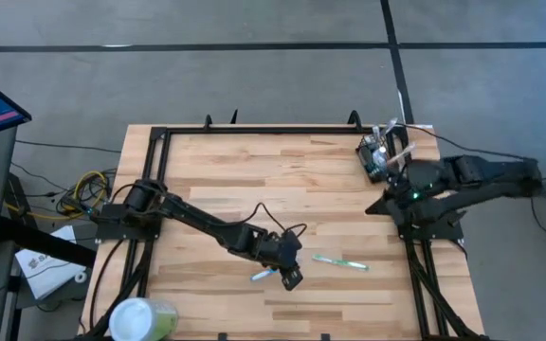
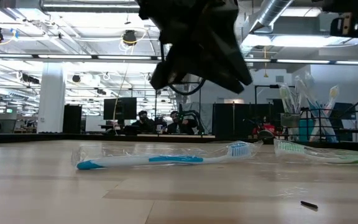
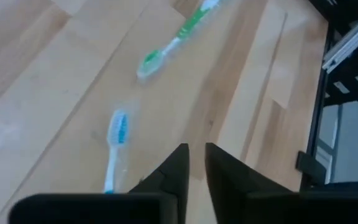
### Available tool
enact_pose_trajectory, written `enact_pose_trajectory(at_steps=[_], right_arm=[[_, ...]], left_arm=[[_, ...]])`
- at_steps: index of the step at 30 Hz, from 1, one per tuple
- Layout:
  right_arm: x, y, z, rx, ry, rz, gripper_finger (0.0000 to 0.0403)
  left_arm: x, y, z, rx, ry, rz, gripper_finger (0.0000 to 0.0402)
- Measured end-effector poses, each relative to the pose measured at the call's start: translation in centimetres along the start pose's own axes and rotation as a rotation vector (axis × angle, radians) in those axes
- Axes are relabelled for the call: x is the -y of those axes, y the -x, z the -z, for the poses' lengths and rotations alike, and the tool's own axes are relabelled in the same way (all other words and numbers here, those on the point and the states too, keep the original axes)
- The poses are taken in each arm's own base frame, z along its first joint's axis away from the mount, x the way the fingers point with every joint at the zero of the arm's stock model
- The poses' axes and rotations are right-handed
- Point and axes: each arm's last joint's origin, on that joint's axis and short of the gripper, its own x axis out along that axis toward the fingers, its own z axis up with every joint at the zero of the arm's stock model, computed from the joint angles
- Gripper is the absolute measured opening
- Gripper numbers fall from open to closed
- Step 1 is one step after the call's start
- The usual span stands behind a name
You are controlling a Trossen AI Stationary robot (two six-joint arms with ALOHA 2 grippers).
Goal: Pick & Place toothbrushing station
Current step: Put the green toothbrush in the left section of wire organizer
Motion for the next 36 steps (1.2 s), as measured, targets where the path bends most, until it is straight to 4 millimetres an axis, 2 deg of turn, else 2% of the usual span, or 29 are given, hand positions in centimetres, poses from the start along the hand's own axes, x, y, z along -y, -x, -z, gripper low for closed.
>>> enact_pose_trajectory(at_steps=[5, 8, 13, 19, 23, 30, 36], right_arm=[[-1.7, -1.9, 1.6, -0.043, 0.119, 0.065, 0.0], [-2.2, -3.1, 2.7, -0.058, 0.149, 0.126, 0.0], [-3.3, -6.2, 4.1, -0.153, 0.206, 0.208, 0.0], [-3.6, -9.7, 5.8, -0.253, 0.285, 0.327, 0.0], [-3.9, -11.6, 7.0, -0.305, 0.367, 0.362, 0.0], [-3.8, -15.1, 8.5, -0.377, 0.441, 0.416, 0.0018], [-3.6, -18.3, 9.0, -0.372, 0.44, 0.412, 0.0089]], left_arm=[[0.0, 1.4, 0.4, 0.056, -0.016, -0.038, 0.0012], [-0.5, 2.9, 0.4, 0.083, -0.013, -0.05, 0.0002], [-1.2, 6.5, 0.1, 0.177, 0.008, -0.051, 0.0003], [-2.8, 11.0, -0.1, 0.303, 0.039, -0.076, 0.0002], [-3.5, 13.2, 0.0, 0.387, 0.062, -0.076, 0.0002], [-4.0, 14.4, 0.1, 0.457, 0.094, -0.013, 0.0001], [-4.0, 13.9, 0.2, 0.451, 0.089, -0.016, 0.0001]])
